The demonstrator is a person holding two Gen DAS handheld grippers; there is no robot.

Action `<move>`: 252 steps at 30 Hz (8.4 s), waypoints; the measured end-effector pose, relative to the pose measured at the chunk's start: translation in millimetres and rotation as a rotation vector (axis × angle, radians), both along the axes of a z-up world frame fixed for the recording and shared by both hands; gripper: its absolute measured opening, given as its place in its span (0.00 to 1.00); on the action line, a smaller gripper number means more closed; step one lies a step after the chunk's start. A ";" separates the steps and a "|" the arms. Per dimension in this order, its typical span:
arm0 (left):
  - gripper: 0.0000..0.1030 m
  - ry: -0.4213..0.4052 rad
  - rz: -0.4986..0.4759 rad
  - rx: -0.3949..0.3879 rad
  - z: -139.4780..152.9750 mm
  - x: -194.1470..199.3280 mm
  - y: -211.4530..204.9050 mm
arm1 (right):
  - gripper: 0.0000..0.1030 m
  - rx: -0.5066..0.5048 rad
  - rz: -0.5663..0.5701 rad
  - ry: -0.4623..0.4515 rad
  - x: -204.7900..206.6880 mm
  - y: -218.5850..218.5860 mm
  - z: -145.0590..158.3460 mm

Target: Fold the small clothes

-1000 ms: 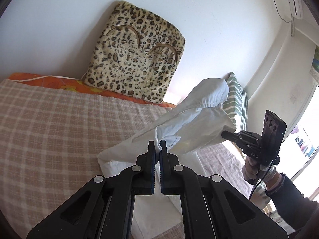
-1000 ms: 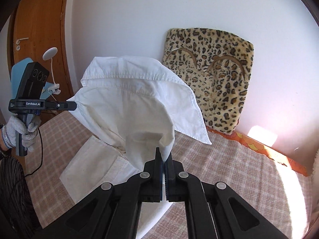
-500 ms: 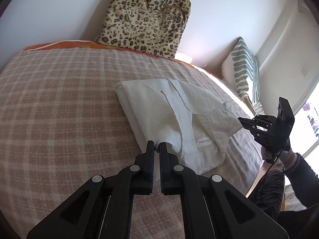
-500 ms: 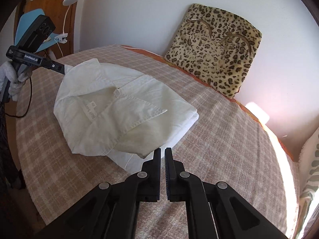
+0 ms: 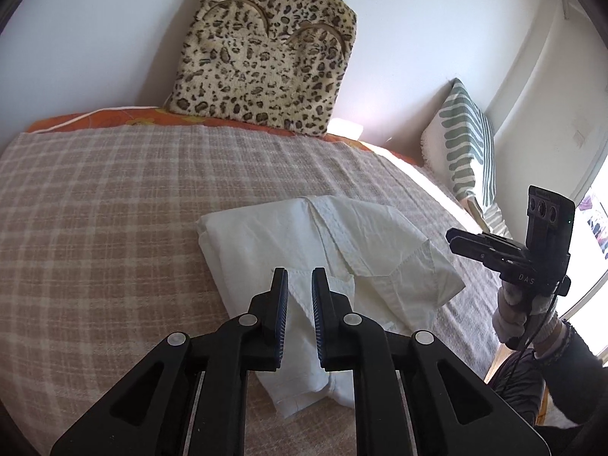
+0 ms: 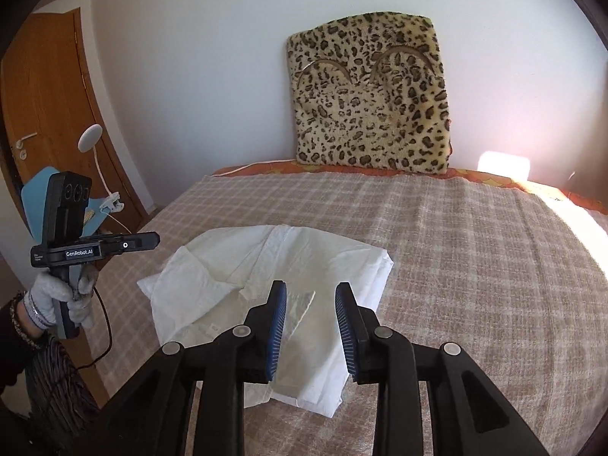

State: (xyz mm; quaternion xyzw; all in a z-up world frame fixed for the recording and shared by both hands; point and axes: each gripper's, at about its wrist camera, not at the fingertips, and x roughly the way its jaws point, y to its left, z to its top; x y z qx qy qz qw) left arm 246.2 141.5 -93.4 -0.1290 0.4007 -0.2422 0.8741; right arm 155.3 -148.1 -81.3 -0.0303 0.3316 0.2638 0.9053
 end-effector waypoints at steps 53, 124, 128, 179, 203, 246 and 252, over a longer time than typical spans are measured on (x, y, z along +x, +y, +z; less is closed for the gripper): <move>0.35 0.021 0.051 0.149 -41.1 48.3 -15.6 | 0.29 0.012 -0.246 0.212 136.2 -39.6 -64.6; 0.15 0.066 -0.075 -0.199 9.2 14.6 -84.9 | 0.08 0.202 -0.153 0.166 17.4 -63.7 5.8; 0.15 0.045 -0.112 -0.202 15.0 25.4 -119.4 | 0.07 0.201 -0.194 0.124 14.3 -93.3 17.8; 0.62 -0.132 -0.212 0.210 31.5 95.2 -382.4 | 0.63 -0.260 -0.754 -0.076 112.8 -323.4 67.3; 0.79 -0.326 -0.190 0.130 102.1 -28.9 -262.3 | 0.99 -0.201 -0.756 -0.207 -30.5 -188.9 85.7; 1.00 -0.326 -0.091 0.304 77.9 -69.7 -227.8 | 1.00 -0.197 -0.824 -0.242 -54.0 -149.1 49.8; 1.00 -0.332 -0.098 0.305 80.7 -71.0 -227.9 | 1.00 -0.203 -0.824 -0.244 -54.1 -148.4 49.9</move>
